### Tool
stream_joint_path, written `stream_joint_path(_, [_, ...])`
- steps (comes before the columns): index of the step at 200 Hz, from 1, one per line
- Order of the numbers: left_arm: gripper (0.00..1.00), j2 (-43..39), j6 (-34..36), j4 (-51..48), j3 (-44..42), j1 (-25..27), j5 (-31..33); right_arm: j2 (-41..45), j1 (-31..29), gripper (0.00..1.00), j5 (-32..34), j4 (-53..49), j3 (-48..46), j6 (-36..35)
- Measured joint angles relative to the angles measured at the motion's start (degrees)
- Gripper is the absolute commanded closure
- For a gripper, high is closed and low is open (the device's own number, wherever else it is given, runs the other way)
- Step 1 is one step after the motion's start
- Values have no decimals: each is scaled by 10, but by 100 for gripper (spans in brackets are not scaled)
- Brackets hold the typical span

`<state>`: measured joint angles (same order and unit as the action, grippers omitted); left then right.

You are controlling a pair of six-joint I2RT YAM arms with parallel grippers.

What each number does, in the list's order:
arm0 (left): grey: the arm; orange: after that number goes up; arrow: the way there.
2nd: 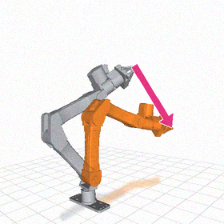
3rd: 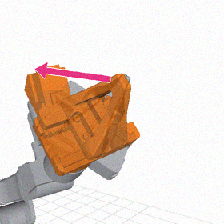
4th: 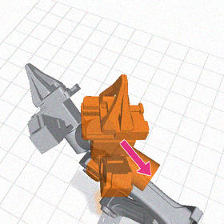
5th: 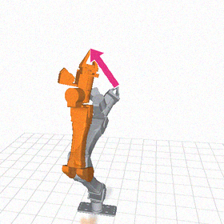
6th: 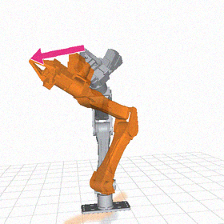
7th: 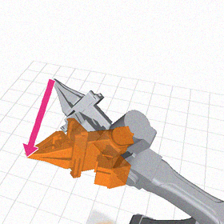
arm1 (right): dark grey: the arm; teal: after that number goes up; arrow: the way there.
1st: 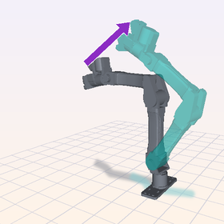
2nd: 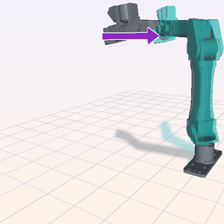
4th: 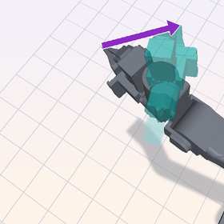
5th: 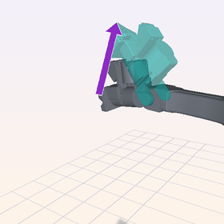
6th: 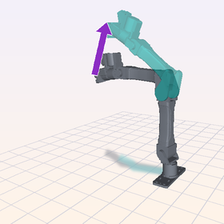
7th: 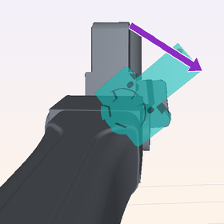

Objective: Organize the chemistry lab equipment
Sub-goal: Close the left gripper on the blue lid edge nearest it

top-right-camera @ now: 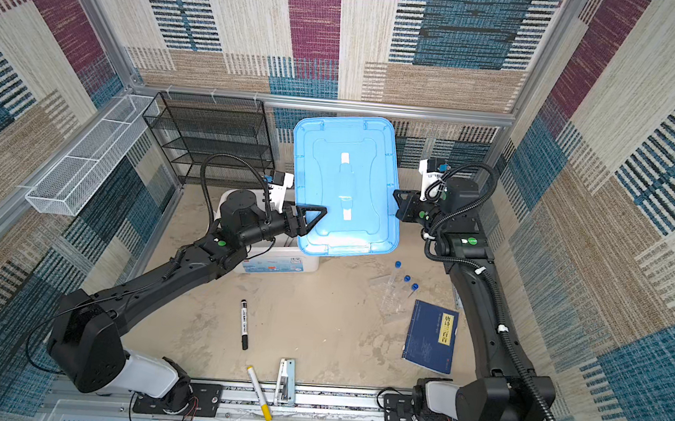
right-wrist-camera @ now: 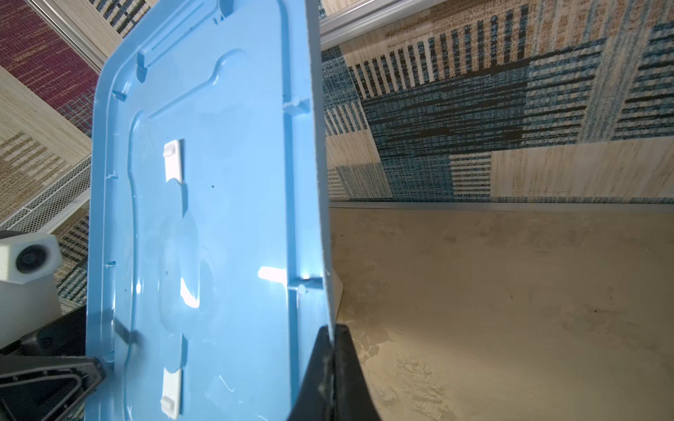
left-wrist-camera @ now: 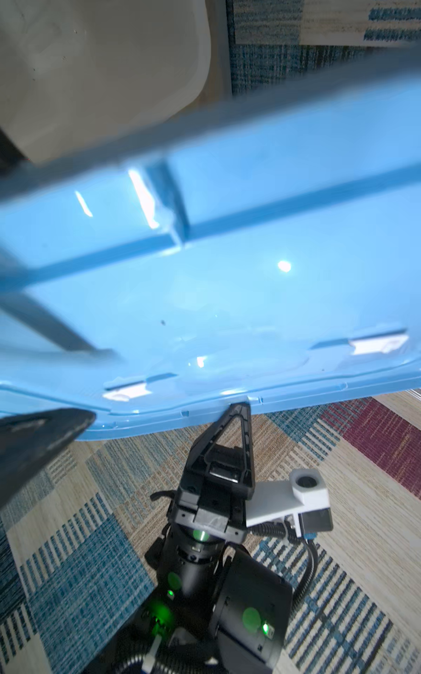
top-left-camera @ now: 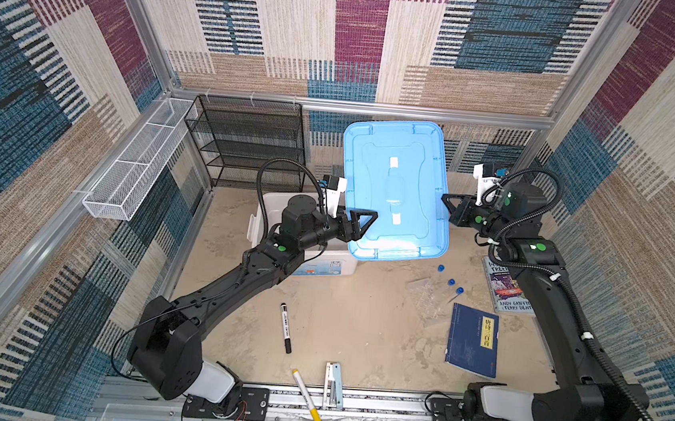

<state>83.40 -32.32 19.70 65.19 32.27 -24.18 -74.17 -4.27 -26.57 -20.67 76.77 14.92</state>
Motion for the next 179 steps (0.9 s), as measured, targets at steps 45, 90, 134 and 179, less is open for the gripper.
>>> stream_joint_path(45, [53, -38, -32, 7, -32, -2, 1, -9, -20, 100, 17, 13, -16, 6])
stream_joint_path(90, [63, -65, -62, 6, -63, -18, -2, -19, -26, 100, 32, 16, -17, 8])
stream_joint_path(134, [96, -66, -91, 14, -75, -30, -19, -26, -34, 100, 40, 19, -11, 2])
stream_joint_path(179, [100, -71, -95, 15, -75, -40, -35, -32, -35, 76, 31, 37, -16, 0])
